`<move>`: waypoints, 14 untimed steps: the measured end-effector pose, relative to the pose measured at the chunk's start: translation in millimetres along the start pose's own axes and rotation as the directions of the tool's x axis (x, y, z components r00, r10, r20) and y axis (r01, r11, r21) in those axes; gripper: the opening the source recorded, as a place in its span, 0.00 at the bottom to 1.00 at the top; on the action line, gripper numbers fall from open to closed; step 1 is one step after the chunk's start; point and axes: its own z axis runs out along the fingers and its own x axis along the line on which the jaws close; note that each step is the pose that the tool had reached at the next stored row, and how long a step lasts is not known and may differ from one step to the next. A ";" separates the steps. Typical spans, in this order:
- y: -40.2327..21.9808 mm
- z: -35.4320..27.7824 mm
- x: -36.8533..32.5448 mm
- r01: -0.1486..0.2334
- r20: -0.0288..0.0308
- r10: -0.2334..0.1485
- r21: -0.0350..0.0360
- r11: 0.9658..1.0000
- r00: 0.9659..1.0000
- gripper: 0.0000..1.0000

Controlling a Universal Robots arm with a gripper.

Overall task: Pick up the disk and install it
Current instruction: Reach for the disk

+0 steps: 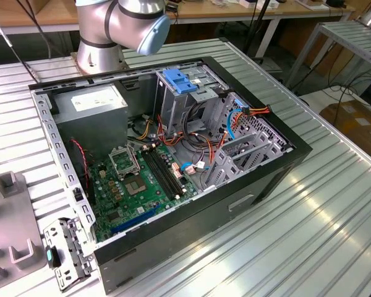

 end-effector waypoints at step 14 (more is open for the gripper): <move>0.9 1.5 46.7 0.000 0.000 0.000 0.000 1.000 1.000 0.11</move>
